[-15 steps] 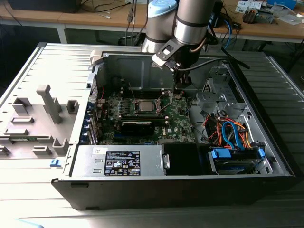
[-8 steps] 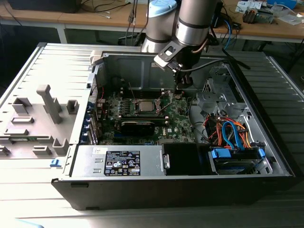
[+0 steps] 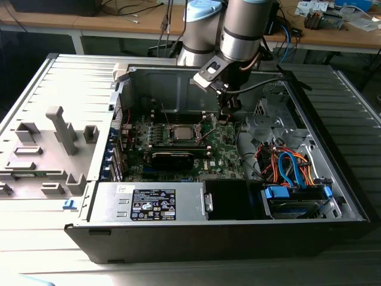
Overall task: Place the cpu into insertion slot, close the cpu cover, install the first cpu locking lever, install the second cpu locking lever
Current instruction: 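Close the cpu cover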
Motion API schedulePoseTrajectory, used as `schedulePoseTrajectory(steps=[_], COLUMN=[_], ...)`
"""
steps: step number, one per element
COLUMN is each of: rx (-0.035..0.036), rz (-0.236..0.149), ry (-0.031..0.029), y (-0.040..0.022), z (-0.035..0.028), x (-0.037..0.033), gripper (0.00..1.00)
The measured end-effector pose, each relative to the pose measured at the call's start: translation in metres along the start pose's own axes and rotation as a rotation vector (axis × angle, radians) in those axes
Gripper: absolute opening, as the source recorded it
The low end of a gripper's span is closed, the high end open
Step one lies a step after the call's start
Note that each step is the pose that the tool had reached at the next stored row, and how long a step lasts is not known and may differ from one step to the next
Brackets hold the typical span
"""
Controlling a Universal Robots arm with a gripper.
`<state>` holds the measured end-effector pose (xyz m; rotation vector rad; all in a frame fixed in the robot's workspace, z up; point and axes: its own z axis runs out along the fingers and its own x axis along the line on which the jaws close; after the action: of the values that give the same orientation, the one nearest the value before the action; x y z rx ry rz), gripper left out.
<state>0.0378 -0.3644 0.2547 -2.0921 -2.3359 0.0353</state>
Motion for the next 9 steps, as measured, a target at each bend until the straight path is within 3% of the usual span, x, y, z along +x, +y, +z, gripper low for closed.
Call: schedulePoseTrajectory(steps=[5, 9], rx=[0.0000, -0.0001], rz=[0.000, 0.000], ry=[0.0001, 0.0001], y=[-0.0025, -0.0115], z=[0.0011, 0.0013], x=[0.0003, 0.0013], gripper=[0.11, 0.11])
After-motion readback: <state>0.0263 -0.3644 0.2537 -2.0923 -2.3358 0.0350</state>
